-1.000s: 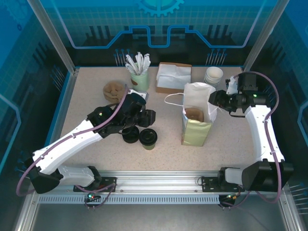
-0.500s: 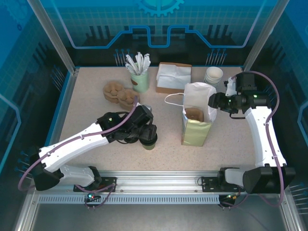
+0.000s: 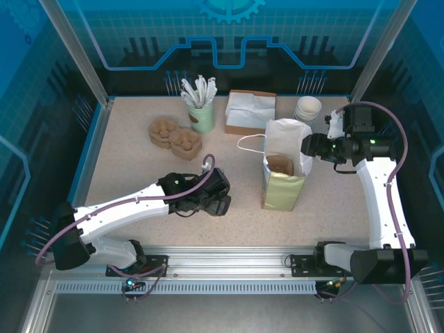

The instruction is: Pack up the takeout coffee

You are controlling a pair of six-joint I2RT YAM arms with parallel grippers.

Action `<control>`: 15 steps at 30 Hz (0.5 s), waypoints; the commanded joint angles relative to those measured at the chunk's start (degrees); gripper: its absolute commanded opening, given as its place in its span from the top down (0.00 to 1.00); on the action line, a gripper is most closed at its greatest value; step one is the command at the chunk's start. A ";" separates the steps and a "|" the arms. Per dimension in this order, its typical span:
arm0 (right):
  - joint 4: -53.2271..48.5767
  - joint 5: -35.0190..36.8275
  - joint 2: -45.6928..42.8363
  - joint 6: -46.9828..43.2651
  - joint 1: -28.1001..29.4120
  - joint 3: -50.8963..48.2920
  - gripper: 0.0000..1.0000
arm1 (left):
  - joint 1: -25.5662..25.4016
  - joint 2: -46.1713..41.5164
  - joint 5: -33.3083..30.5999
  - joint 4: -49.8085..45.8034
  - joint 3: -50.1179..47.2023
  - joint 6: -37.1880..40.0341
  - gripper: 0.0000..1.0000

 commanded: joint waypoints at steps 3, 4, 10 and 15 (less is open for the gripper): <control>-1.02 -1.43 -0.90 -1.21 0.42 1.16 0.35 | -0.10 0.85 -1.83 3.89 -2.21 -0.27 0.09; -0.93 -1.54 -0.85 -1.22 0.50 1.15 0.35 | -0.11 1.09 -1.79 4.16 -2.32 -0.48 0.09; -1.05 -1.89 -0.81 -1.59 0.37 1.01 0.34 | -0.03 2.12 -2.73 5.01 -2.84 -0.80 0.11; -1.00 -2.50 -0.81 -1.84 0.11 0.98 0.34 | 0.43 3.13 -3.37 4.91 -3.08 -1.72 0.14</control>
